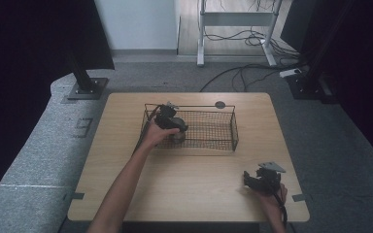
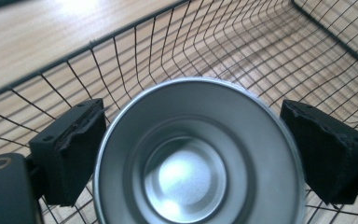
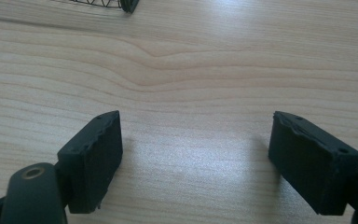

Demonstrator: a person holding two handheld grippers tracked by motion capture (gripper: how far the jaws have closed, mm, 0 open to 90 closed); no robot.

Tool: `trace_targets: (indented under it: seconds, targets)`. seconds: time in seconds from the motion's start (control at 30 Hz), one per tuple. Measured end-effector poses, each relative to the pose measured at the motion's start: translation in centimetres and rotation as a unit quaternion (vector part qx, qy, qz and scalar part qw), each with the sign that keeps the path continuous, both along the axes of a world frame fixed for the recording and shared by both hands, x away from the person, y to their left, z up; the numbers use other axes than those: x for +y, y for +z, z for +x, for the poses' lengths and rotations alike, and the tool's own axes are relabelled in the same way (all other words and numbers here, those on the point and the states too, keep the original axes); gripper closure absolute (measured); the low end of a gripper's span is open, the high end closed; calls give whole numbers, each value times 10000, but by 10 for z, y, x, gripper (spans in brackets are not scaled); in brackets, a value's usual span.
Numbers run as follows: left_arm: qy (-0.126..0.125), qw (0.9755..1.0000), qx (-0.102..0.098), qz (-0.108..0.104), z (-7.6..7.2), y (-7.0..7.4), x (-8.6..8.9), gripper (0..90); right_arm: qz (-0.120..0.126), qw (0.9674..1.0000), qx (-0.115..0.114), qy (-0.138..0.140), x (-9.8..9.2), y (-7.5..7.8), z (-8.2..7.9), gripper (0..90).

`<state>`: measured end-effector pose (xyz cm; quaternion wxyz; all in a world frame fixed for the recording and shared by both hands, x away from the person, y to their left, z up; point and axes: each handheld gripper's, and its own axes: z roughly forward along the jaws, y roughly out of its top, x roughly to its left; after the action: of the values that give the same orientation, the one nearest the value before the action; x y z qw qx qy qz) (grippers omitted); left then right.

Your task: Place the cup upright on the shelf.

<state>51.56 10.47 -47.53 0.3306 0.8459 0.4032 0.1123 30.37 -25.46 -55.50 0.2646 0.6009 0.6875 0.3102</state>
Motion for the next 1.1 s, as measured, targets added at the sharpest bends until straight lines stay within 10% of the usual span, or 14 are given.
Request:
trace_targets:
  seconds: [1.1]
  targets:
    - [33, 9947, -693, -754, -36, 38, 33, 113, -2, 10000, 1, -6, 0, 0, 0, 171]
